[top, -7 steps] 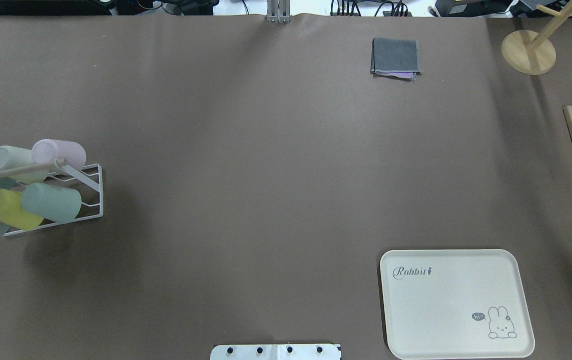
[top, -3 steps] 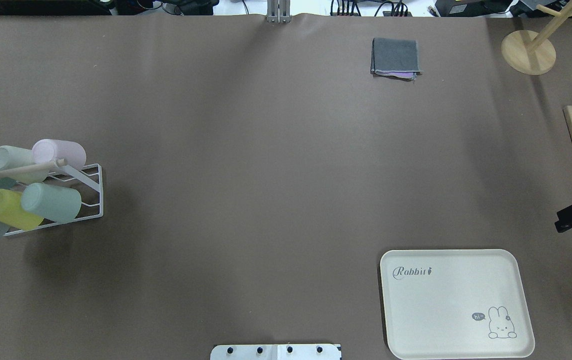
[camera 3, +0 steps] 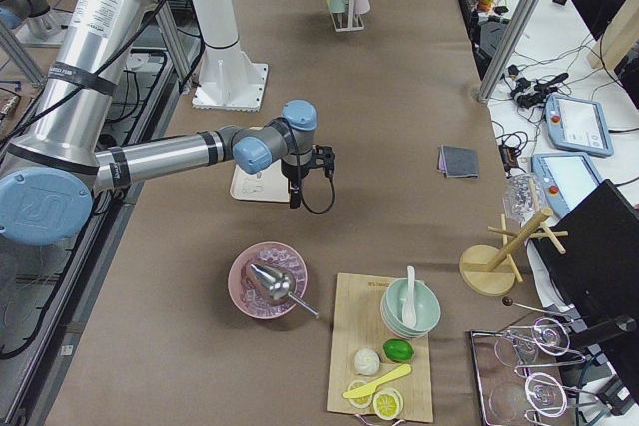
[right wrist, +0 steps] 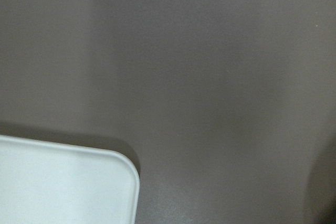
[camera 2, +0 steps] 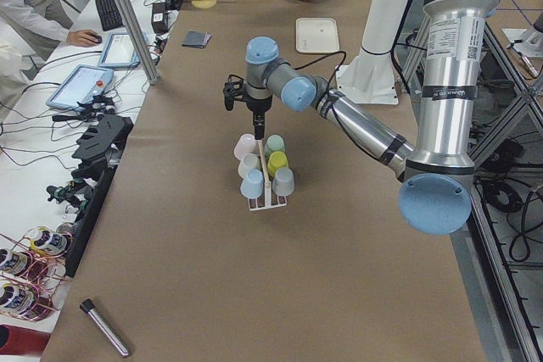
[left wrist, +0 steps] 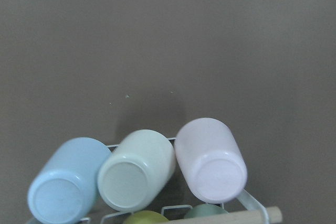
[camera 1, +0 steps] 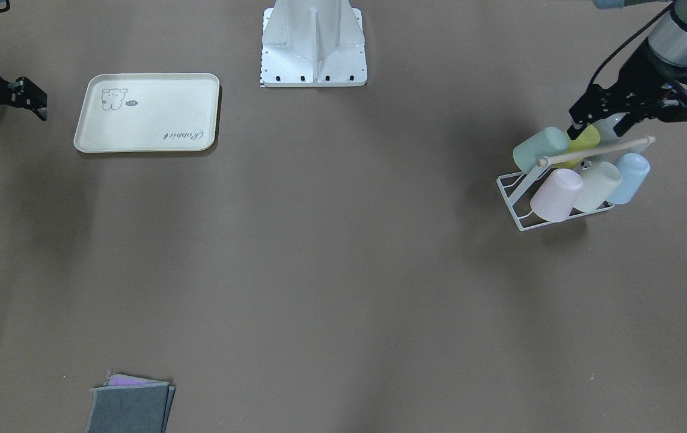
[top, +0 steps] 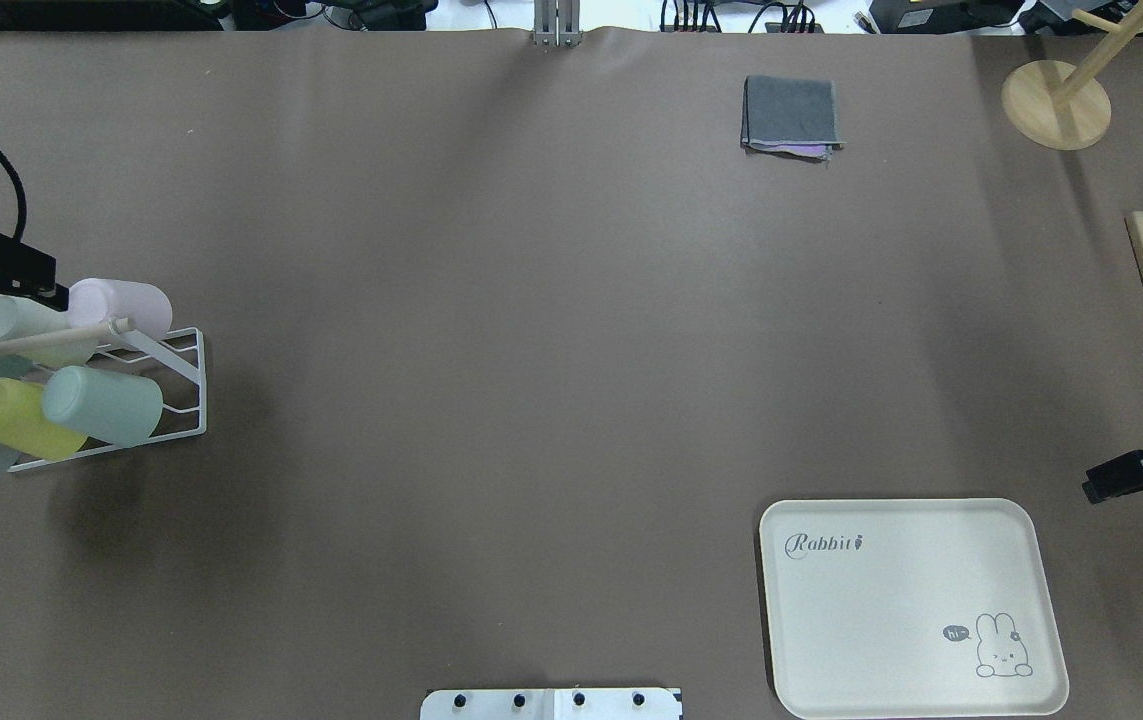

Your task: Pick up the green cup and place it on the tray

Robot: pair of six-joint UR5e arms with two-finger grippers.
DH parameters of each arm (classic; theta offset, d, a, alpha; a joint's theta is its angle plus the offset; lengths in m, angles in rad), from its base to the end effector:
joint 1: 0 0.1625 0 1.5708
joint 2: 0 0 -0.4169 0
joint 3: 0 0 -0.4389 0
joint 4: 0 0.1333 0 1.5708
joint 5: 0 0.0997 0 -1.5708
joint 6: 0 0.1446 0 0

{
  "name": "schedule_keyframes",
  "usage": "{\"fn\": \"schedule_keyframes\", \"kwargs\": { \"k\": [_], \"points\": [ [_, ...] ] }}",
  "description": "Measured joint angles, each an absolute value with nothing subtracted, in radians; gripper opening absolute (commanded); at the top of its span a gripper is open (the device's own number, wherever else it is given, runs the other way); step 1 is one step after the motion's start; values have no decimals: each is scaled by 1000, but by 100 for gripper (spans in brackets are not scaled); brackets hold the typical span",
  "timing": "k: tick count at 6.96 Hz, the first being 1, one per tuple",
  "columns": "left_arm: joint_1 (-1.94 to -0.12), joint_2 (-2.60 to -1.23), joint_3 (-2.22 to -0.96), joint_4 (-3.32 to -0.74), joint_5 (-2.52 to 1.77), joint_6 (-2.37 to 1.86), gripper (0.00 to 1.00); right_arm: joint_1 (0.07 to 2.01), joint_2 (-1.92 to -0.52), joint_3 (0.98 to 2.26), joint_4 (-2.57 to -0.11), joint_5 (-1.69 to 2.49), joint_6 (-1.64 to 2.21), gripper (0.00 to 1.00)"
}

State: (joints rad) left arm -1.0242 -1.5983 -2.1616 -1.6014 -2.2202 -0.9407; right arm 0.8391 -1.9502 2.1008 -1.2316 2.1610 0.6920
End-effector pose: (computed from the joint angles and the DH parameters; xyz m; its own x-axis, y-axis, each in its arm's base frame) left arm 0.2301 -0.4665 0.3563 0.6236 -0.1221 -0.7722 0.1523 0.9878 -0.0332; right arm -0.2440 -0.3508 0.5430 0.7175 -0.1585 0.6783 0.1711 0.9840 0.0489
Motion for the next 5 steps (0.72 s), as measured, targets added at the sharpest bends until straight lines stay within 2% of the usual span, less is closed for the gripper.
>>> {"fn": "schedule_keyframes", "kwargs": {
  "k": [5],
  "points": [
    [-786, -1612, -2260, -1601, -2069, -1157, 98, 658, -1998, 2051, -1022, 2058, 966, 98]
  ]
}}
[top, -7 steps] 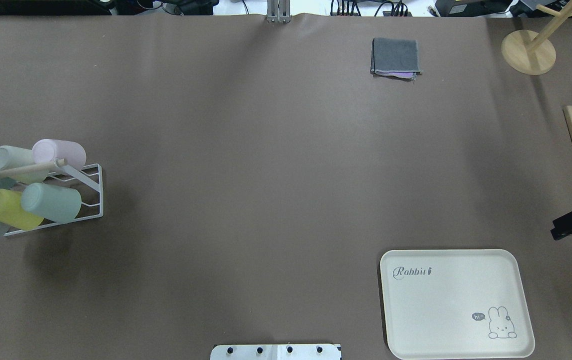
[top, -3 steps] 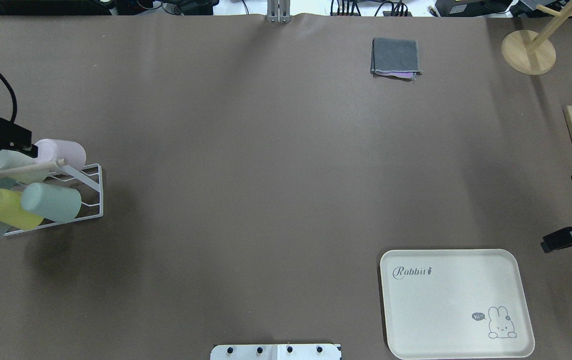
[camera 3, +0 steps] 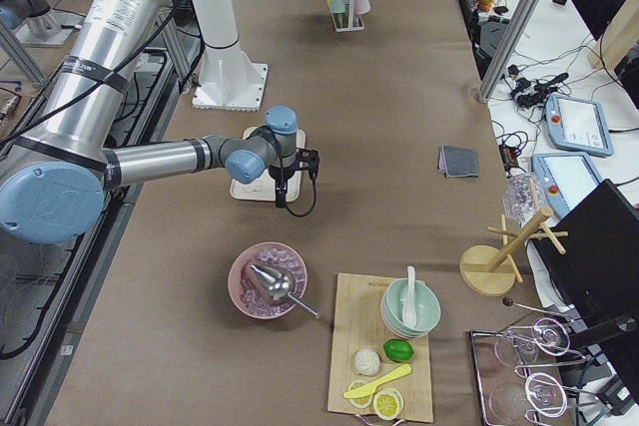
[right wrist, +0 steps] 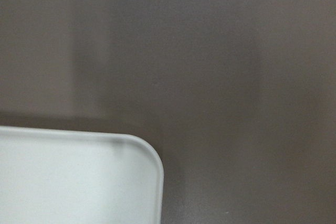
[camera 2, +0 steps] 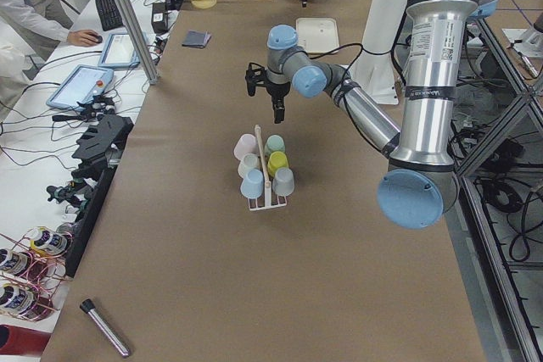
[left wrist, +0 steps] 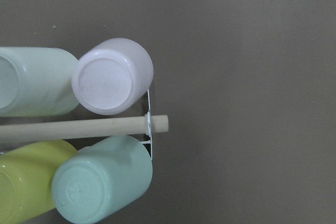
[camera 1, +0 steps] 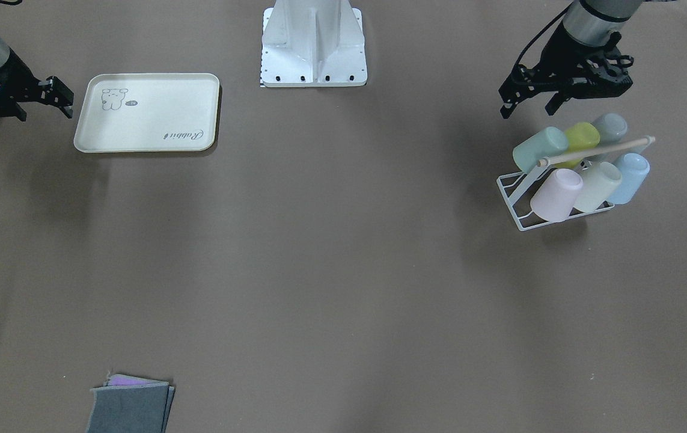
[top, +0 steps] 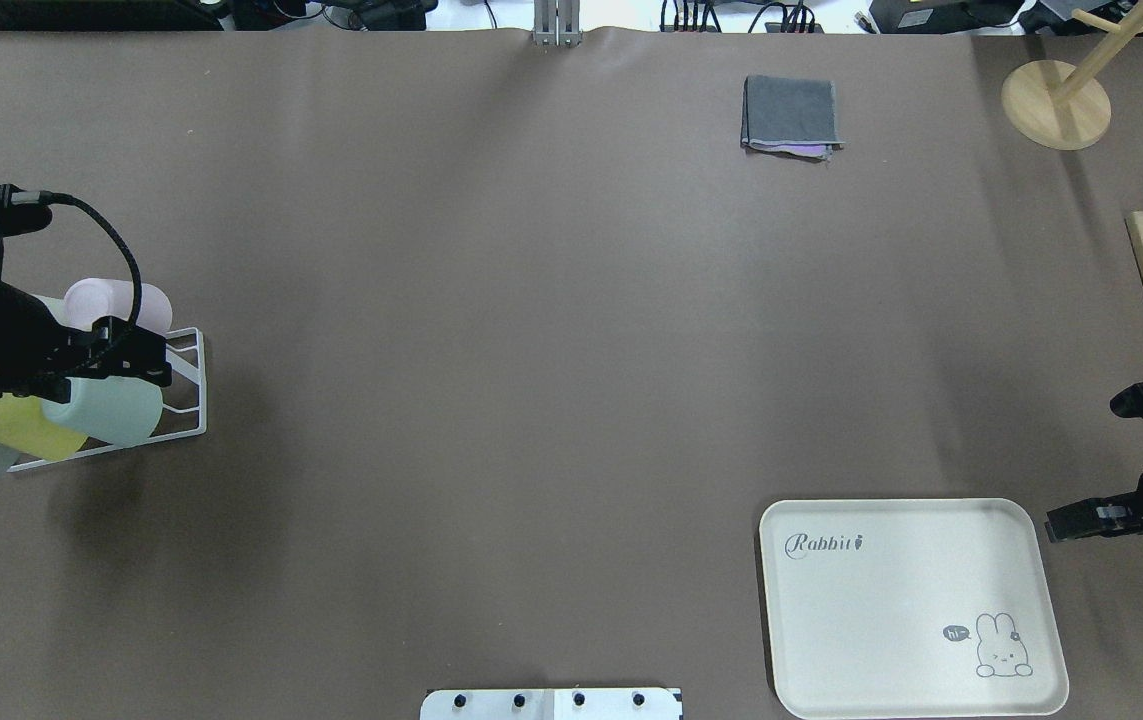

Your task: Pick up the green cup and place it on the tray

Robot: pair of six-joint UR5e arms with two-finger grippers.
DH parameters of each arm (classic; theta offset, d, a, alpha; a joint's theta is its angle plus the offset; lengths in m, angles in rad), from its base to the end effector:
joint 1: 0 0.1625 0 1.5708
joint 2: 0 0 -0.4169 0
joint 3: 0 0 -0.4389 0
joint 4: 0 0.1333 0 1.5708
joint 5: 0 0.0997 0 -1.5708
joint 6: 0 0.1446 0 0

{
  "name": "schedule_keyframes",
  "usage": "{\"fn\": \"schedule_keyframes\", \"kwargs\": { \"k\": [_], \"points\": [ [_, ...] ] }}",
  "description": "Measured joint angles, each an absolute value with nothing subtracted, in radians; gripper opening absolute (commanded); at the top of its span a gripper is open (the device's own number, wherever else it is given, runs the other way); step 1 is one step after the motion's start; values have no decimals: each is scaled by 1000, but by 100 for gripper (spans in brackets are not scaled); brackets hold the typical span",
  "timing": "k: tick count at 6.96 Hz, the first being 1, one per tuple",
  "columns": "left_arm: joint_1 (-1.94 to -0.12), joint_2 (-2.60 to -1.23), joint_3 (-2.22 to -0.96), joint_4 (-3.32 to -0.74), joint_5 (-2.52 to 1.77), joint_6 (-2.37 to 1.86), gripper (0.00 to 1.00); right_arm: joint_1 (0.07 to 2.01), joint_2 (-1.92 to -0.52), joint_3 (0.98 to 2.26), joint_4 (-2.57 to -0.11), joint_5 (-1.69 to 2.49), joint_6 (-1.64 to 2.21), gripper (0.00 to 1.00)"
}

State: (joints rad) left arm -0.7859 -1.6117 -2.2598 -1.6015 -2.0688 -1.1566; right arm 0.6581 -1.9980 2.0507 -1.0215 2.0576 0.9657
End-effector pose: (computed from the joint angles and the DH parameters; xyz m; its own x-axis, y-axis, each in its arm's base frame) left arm 0.3107 -0.4019 0.3097 0.6252 -0.1255 -0.7703 0.1499 0.9879 -0.0393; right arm -0.2922 -0.3089 0.5677 0.7246 -0.0753 0.6851 0.0987 0.9951 0.0050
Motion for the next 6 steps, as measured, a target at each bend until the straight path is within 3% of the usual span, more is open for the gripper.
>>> {"fn": "schedule_keyframes", "kwargs": {
  "k": [6],
  "points": [
    [-505, -1610, -2307, -1600, -1812, -1172, 98, 608, -1974, 1975, -963, 2066, 1083, 89]
  ]
}}
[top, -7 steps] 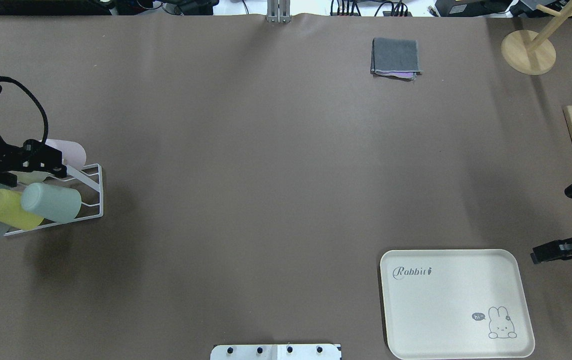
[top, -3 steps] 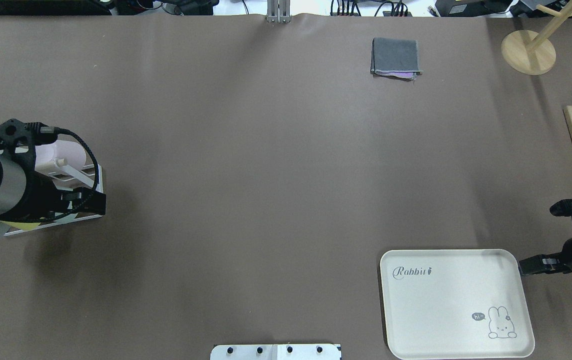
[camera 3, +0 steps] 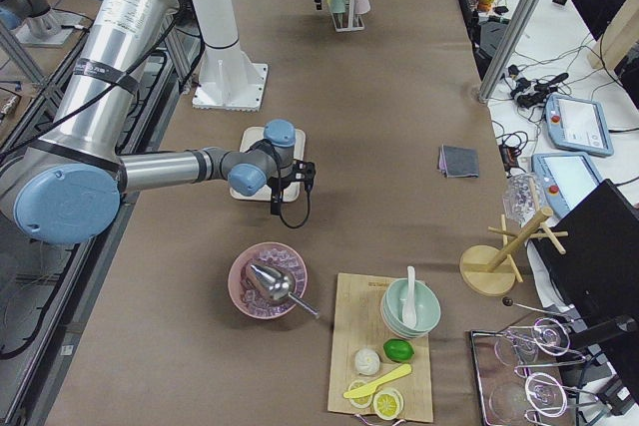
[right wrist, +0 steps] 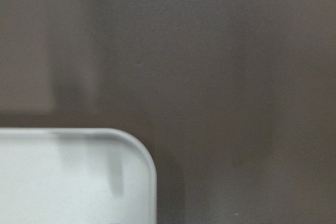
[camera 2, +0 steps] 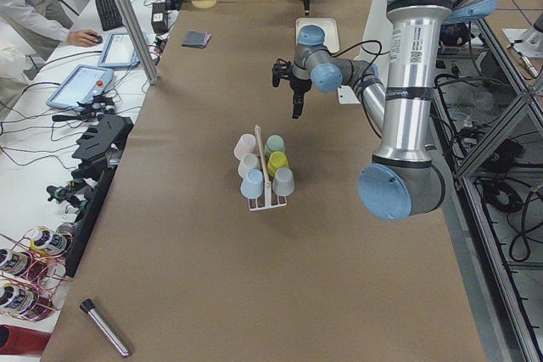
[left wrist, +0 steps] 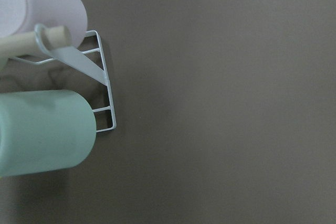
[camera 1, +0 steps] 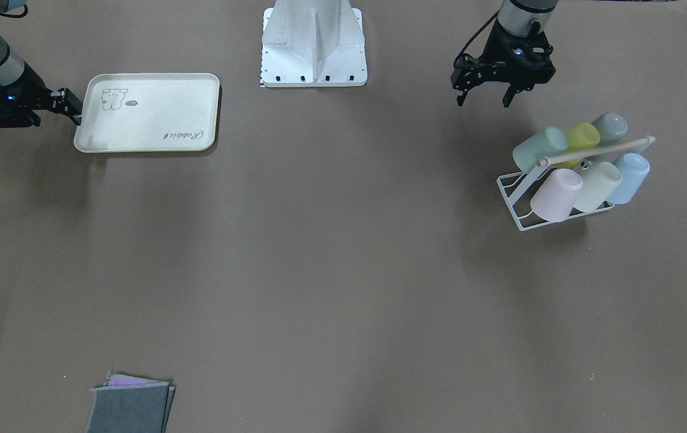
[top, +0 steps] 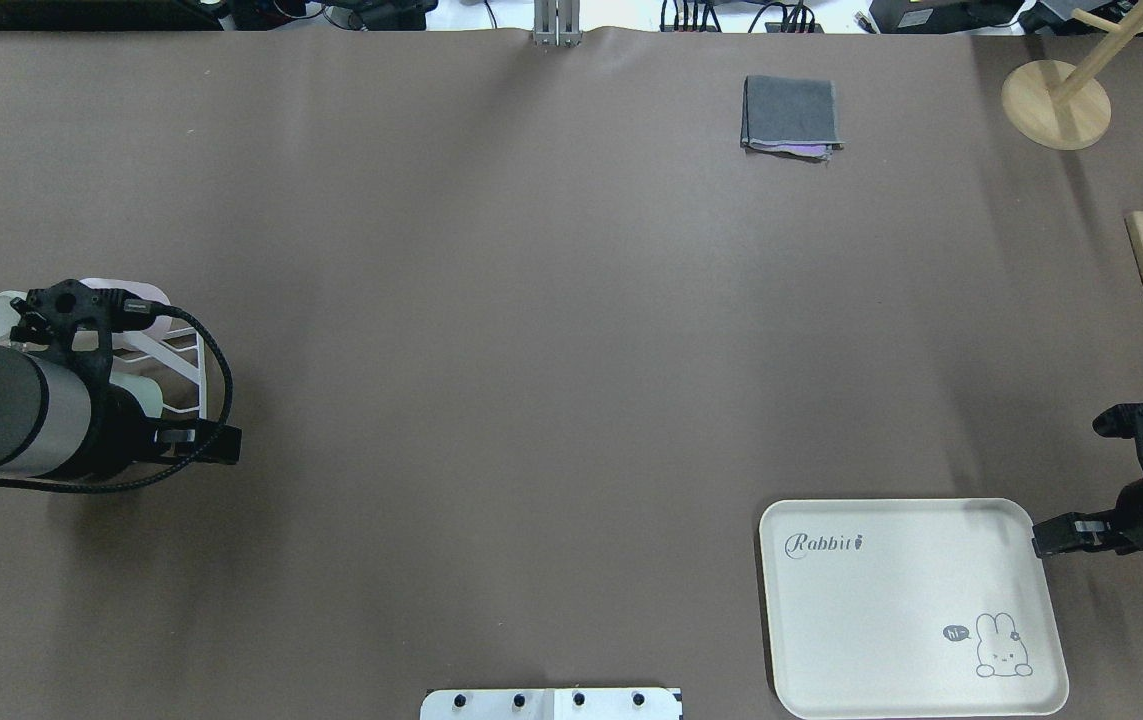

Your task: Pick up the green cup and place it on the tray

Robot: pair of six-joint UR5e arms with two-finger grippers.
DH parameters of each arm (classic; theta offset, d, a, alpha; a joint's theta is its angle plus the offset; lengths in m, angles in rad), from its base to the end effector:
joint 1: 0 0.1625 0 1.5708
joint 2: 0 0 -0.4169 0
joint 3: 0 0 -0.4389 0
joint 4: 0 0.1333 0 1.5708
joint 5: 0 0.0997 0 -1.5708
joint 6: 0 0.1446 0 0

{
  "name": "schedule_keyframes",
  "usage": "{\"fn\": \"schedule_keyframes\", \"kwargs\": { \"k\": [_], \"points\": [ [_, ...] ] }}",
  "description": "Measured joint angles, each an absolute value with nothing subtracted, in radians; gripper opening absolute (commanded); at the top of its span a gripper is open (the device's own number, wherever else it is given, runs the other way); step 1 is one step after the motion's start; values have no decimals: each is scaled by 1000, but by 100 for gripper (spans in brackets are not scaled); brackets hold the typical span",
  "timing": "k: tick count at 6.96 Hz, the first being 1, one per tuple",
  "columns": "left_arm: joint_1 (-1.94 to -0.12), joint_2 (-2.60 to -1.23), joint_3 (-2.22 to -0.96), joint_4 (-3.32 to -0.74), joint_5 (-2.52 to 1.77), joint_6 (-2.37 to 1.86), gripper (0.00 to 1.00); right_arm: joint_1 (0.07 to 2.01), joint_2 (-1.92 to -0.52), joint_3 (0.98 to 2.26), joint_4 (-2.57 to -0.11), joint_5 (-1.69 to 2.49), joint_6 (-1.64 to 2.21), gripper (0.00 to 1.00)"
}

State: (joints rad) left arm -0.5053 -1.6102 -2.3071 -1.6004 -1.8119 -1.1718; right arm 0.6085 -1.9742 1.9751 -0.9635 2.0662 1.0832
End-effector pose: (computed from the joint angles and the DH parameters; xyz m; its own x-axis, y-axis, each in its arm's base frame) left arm 0.3898 -0.3285 0.2972 0.6828 0.0534 -0.7287 0.0588 0.9901 0.1277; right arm -0.3157 -0.2986 0.5930 0.7261 0.0035 0.6876 0.0681 0.9947 -0.0770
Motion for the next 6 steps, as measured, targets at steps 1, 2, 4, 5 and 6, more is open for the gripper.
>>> {"fn": "schedule_keyframes", "kwargs": {
  "k": [1, 2, 4, 5, 6],
  "points": [
    [-433, -1610, -2320, -1588, -1737, -1170, 98, 600, -1960, 1968, -963, 2070, 1111, 86],
    [-367, -1610, -2336, -1561, -1671, -1166, 98, 588, -1950, 1961, -963, 2070, 1124, 80],
    [-255, -1611, -2353, -1472, -1542, -1104, 98, 571, -1941, 1951, -963, 2070, 1130, 62],
    [-211, -1614, -2370, -1389, -1468, -1011, 98, 566, -1940, 1947, -963, 2073, 1130, 56],
    [-178, -1619, -2394, -1308, -1405, -905, 98, 563, -1940, 1945, -963, 2076, 1131, 52]
  ]
}}
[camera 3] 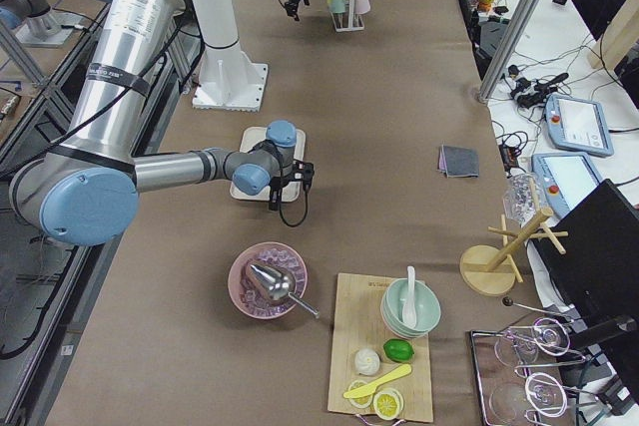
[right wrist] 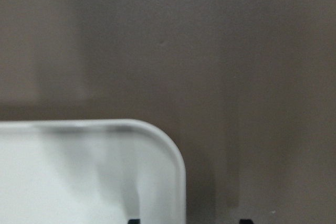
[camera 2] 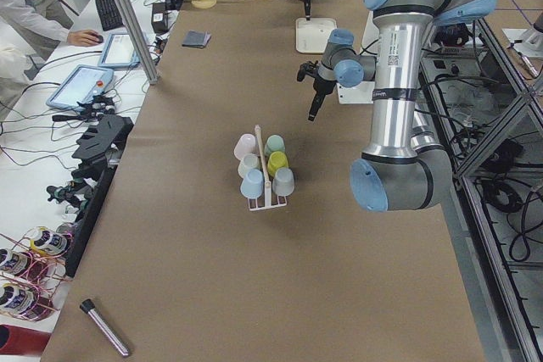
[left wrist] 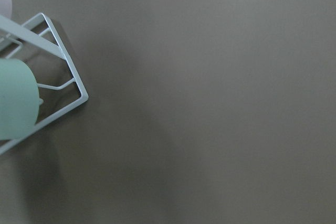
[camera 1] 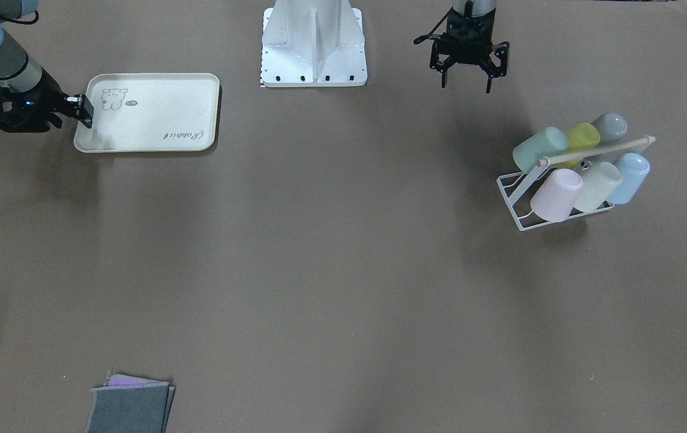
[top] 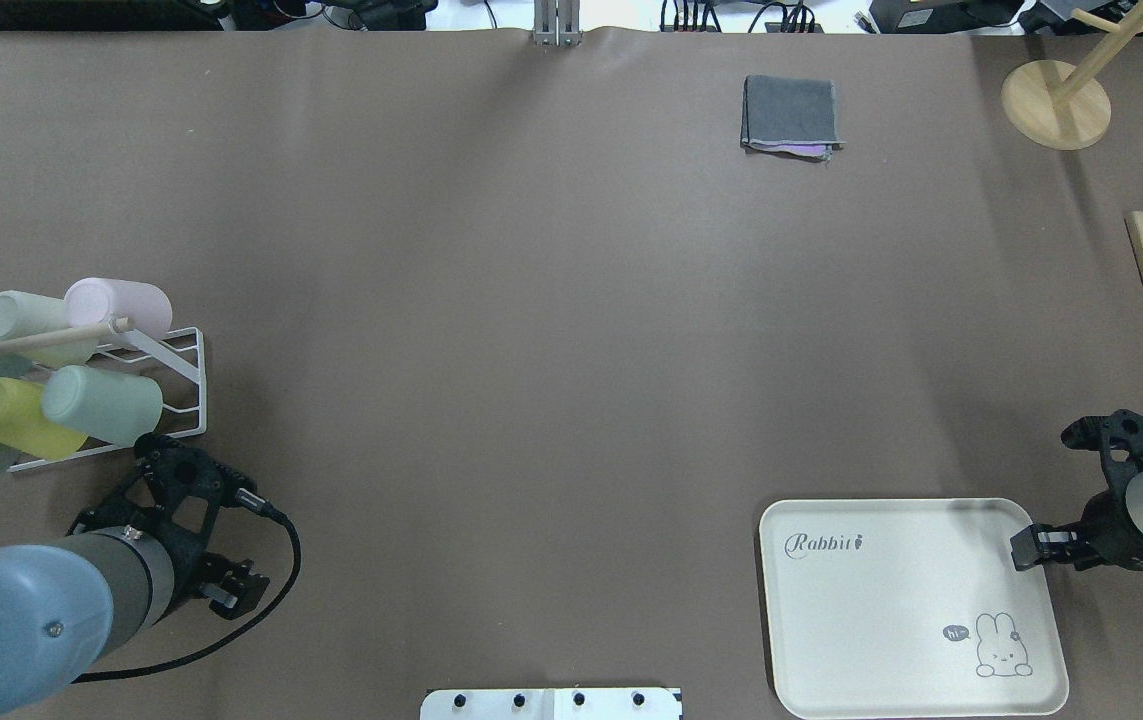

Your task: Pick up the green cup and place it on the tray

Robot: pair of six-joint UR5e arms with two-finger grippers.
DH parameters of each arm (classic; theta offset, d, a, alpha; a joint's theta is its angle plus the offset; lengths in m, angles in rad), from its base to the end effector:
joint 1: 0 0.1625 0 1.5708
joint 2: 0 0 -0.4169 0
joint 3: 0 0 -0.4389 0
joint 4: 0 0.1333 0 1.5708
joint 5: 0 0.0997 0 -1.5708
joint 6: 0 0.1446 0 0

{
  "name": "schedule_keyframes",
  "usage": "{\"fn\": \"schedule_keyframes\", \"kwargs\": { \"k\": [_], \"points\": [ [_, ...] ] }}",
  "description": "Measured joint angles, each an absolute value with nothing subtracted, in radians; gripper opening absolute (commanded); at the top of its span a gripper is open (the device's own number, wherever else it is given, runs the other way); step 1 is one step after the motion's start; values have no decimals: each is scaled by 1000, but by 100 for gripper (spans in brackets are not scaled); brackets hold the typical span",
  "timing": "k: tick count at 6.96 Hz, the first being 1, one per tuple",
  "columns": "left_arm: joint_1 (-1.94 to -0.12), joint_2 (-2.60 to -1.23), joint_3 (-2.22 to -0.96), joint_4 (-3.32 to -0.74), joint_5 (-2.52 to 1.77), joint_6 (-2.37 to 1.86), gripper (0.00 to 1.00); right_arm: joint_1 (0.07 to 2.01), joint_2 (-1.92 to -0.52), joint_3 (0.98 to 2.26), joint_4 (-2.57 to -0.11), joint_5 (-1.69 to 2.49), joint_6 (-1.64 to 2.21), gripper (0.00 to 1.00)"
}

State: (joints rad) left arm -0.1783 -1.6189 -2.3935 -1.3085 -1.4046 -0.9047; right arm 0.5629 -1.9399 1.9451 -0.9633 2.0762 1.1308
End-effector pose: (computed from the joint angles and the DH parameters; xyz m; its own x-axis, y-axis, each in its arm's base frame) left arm 0.4308 -0.2374 0.3032 0.8005 0.4750 -0.3656 -0.2883 0.8398 0.4600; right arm -0.3407 -0.2898 0.5952 0.7246 0.0165 0.6890 0.0853 0.9899 -0.1134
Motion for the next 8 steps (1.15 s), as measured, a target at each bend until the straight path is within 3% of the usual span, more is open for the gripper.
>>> {"fn": "schedule_keyframes", "kwargs": {
  "k": [2, 6, 8],
  "points": [
    [-117, -1620, -2412, -1221, -1269, -690, 98, 561, -1941, 1940, -963, 2080, 1132, 47],
    [29, -1627, -2409, -942, -1032, -451, 97, 559, -1942, 1933, -962, 2079, 1132, 46],
    [48, -1656, -2371, -878, -942, -298, 96, 558, -1938, 1931, -962, 2077, 1131, 31]
  ]
}}
